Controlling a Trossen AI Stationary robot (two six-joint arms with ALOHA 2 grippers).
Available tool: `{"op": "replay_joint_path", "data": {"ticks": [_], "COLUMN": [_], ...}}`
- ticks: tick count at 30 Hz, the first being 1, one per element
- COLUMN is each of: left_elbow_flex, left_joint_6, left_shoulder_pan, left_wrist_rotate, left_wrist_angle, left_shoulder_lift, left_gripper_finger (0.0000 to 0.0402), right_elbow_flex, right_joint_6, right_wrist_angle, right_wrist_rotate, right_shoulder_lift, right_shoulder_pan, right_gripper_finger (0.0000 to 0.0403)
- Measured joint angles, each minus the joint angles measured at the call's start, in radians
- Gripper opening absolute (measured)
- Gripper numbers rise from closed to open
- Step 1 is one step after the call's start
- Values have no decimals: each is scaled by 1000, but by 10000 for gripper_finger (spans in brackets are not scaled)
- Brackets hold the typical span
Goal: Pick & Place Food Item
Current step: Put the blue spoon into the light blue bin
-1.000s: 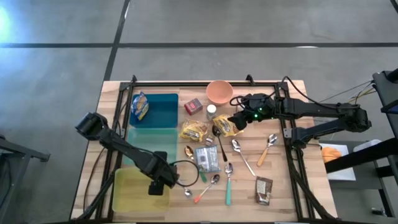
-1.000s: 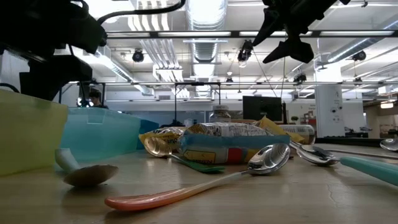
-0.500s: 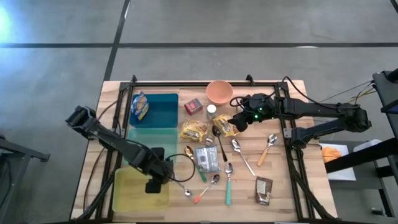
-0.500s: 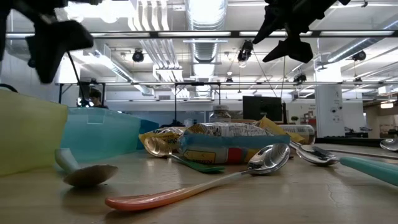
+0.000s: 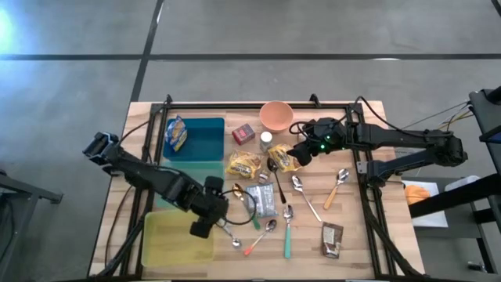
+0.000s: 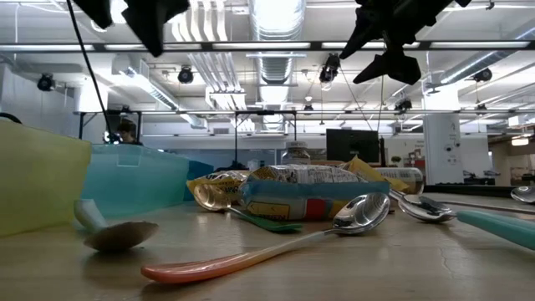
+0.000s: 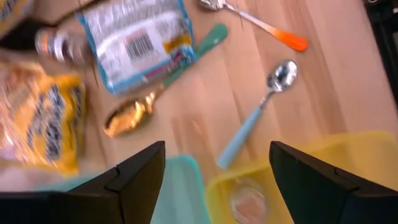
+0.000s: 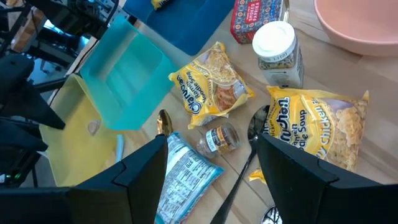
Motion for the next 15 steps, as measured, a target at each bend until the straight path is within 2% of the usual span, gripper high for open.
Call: {"op": "replay_joint_path", "data": {"ticks": [6, 11, 15], "left_elbow_flex": [-4, -7, 7], "left_joint_6": [103, 193, 203], "left_shoulder_pan": [29, 29, 30], "left_wrist_rotate": [81, 86, 109], "left_wrist_angle": [111, 162, 170], "left_shoulder_lift": [53, 101, 157], "left_gripper_finger": [296, 296, 296], "right_elbow_flex": [0, 0, 0], "right_joint_6": [-7, -24, -56], "right_wrist_angle": [0, 0, 0], "right_wrist_rotate": [0, 0, 0], "right_shoulder_lift": [0, 0, 0], "right_shoulder_pan": [0, 0, 0], "right_gripper_finger": [241, 241, 241]}}
